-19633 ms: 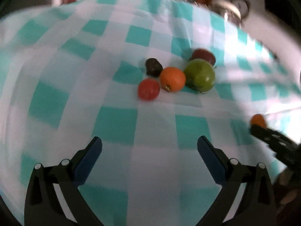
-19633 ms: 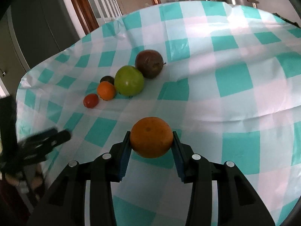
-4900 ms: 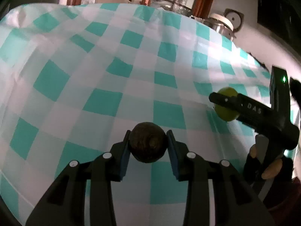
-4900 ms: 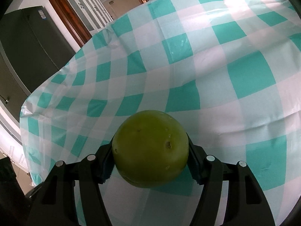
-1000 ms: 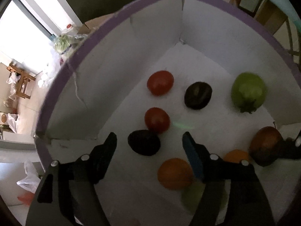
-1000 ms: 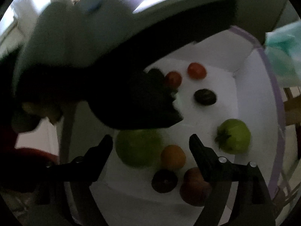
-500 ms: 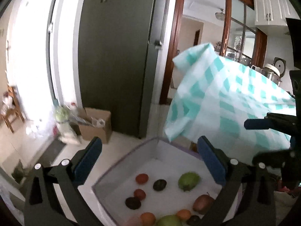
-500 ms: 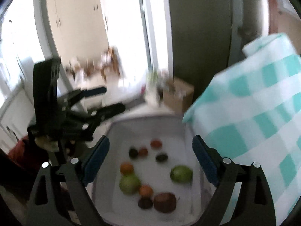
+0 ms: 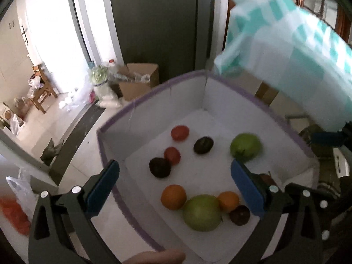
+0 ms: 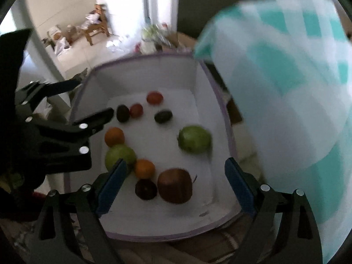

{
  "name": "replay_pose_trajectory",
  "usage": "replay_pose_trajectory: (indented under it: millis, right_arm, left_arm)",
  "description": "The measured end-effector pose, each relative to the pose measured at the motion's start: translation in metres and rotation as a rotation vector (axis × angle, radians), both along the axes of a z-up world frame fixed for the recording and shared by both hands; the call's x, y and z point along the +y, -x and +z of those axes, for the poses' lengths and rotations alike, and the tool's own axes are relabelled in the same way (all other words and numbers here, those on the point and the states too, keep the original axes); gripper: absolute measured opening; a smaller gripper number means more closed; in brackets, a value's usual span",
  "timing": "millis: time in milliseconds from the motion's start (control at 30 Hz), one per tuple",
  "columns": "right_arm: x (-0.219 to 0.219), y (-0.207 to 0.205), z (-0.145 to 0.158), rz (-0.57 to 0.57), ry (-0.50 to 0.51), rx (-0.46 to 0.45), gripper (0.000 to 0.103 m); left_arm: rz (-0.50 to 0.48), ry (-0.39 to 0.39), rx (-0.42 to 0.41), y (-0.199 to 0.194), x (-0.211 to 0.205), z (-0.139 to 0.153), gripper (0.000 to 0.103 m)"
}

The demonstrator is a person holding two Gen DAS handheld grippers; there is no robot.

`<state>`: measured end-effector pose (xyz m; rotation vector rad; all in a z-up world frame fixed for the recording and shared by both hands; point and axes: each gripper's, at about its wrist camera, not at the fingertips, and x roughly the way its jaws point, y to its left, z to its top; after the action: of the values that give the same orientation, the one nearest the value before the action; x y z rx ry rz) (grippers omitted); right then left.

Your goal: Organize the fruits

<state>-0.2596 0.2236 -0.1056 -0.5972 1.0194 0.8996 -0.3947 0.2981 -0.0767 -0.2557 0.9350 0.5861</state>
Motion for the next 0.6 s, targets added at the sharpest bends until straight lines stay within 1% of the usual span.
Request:
replay_pose_trajectory:
  millis: [67, 133, 167, 267, 400, 600]
  right_arm:
    - [-0.001, -0.012, -0.022, -0.057, 0.046, 0.063, 0.087]
    - [0.000, -0.016, -0.034, -0.078, 0.073, 0.103, 0.087]
    - [0.001, -0.016, -0.038, -0.080, 0.083, 0.108, 0.087]
    - [0.006, -0.012, -0.044, -0.067, 0.104, 0.095, 0.087]
    - [0.009, -0.008, -0.048, -0.048, 0.118, 0.082, 0.087]
    - [0.009, -0.008, -0.048, -0.049, 0.116, 0.083, 0.087]
  left_arm:
    - [0.019, 0.018, 0.031, -0.004, 0.003, -0.009, 0.101]
    - [0.035, 0.047, 0.052, -0.006, 0.009, -0.018, 0.101]
    - [0.036, 0.063, 0.062, -0.007, 0.010, -0.023, 0.101]
    - [0.026, 0.095, 0.082, -0.009, 0.011, -0.034, 0.101]
    - [0.016, 0.108, 0.101, -0.017, 0.008, -0.045, 0.101]
    - [0.013, 0.116, 0.107, -0.019, 0.008, -0.047, 0.101]
